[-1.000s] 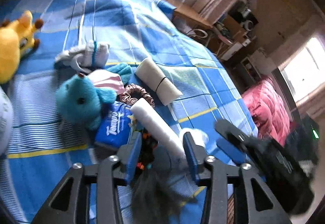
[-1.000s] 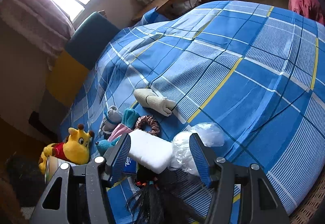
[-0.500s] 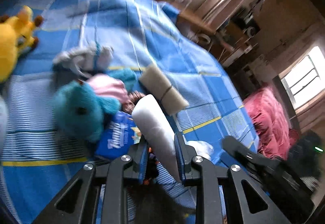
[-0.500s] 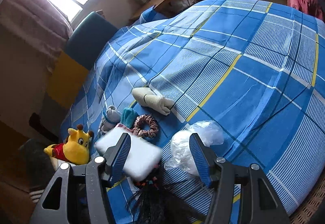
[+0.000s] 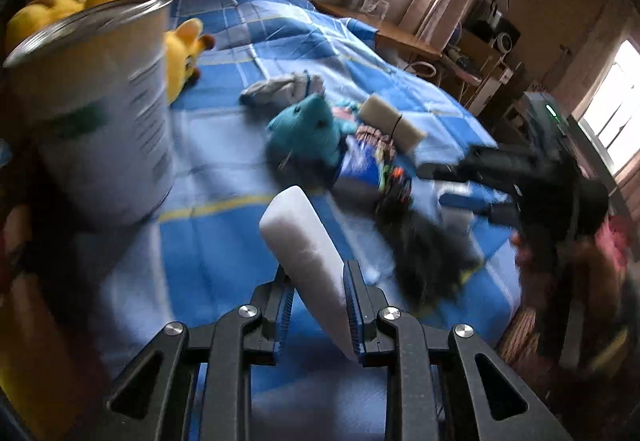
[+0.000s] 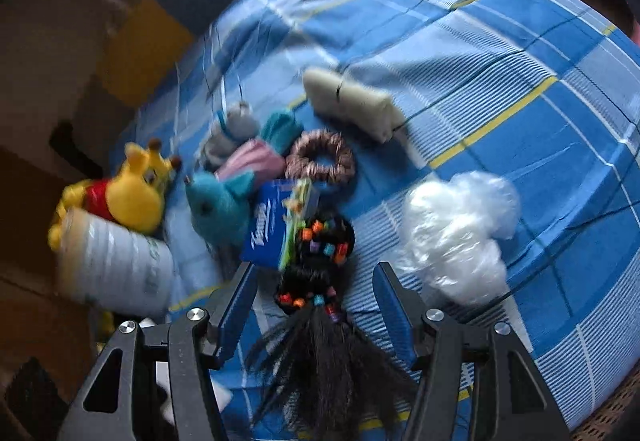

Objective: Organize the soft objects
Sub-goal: 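Grasp the white foam roll with the left tool while the right tool grasps the black braid, then lower the white foam roll into the gold tray and open the left tool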

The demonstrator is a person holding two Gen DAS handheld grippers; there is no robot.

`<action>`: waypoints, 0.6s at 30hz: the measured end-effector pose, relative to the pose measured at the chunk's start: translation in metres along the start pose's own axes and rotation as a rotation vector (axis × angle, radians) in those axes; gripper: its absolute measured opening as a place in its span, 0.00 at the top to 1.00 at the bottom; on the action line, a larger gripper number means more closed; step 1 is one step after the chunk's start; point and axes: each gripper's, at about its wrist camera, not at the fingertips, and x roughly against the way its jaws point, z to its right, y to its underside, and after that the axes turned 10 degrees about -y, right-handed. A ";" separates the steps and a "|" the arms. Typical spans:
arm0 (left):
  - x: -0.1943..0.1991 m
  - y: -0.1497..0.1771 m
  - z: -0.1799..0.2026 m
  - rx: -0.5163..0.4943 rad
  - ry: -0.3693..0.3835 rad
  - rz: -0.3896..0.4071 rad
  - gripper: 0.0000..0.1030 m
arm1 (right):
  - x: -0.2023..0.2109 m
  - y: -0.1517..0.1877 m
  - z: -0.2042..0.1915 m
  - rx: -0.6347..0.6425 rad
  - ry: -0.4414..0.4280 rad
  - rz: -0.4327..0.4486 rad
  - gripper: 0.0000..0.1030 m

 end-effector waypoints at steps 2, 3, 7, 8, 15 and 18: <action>0.005 0.014 -0.004 0.003 0.004 -0.011 0.76 | -0.015 0.000 -0.002 0.017 0.039 -0.062 0.41; 0.007 0.022 -0.007 0.010 0.008 -0.013 0.76 | -0.022 0.000 -0.003 0.024 0.047 -0.087 0.41; 0.015 0.038 -0.012 0.013 -0.003 0.001 0.76 | -0.048 -0.001 -0.006 0.061 0.087 -0.173 0.50; 0.017 0.042 -0.013 0.013 -0.006 0.005 0.76 | -0.054 0.000 -0.008 0.090 0.125 -0.185 0.57; 0.025 0.054 -0.011 0.008 -0.033 0.031 0.76 | -0.064 0.010 -0.018 0.195 0.220 -0.192 0.63; 0.030 0.057 -0.010 -0.002 -0.037 0.046 0.76 | -0.068 0.015 -0.022 0.228 0.248 -0.191 0.63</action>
